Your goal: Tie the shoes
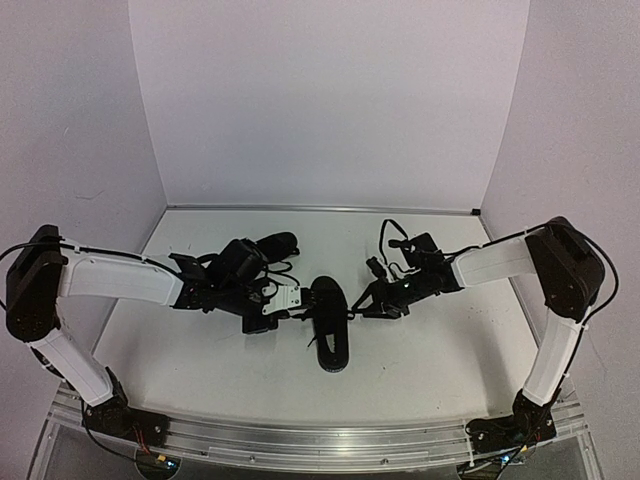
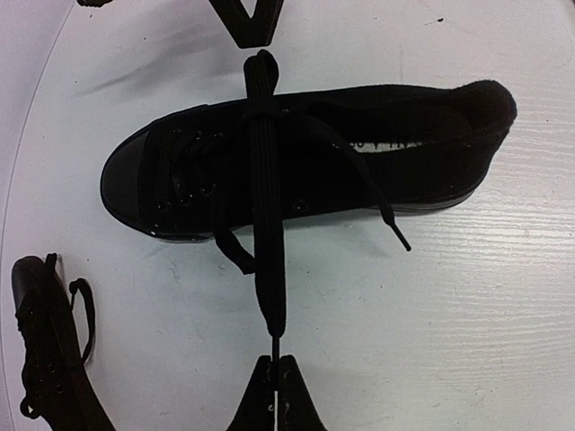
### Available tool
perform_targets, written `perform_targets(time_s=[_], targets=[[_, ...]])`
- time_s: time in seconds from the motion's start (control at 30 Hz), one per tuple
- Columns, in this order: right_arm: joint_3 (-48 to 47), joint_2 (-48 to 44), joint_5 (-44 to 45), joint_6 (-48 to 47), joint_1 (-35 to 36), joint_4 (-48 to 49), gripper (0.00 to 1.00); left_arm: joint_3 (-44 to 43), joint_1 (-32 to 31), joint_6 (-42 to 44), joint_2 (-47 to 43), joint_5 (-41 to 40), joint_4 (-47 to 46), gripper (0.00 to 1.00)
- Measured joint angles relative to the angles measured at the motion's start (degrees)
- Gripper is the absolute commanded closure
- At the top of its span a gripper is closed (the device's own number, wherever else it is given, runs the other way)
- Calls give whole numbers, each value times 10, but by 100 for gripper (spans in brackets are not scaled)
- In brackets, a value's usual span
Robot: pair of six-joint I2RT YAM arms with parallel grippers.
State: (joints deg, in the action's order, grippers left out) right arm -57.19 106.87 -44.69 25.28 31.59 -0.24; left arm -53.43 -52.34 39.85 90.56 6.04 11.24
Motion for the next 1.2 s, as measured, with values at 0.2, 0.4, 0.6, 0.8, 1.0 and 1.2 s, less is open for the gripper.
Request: perform_targets(time_s=[0.2, 0.4, 0.6, 0.8, 1.0, 1.2], targets=[[-9, 0, -11, 1, 0, 0, 57, 2, 0, -10, -4, -9, 14, 100], [-20, 1, -14, 1, 0, -1, 58, 15, 3, -14, -14, -27, 41, 100], [-35, 17, -18, 3, 3, 0, 59, 15, 5, -14, -16, -43, 61, 100], [-50, 44, -24, 3, 15, -1, 59, 15, 7, -20, -16, -48, 70, 100], [-65, 65, -28, 3, 30, -2, 60, 15, 7, -23, -15, -48, 74, 100], [-72, 70, -31, 5, 33, -2, 63, 14, 7, -23, -11, -48, 74, 100]])
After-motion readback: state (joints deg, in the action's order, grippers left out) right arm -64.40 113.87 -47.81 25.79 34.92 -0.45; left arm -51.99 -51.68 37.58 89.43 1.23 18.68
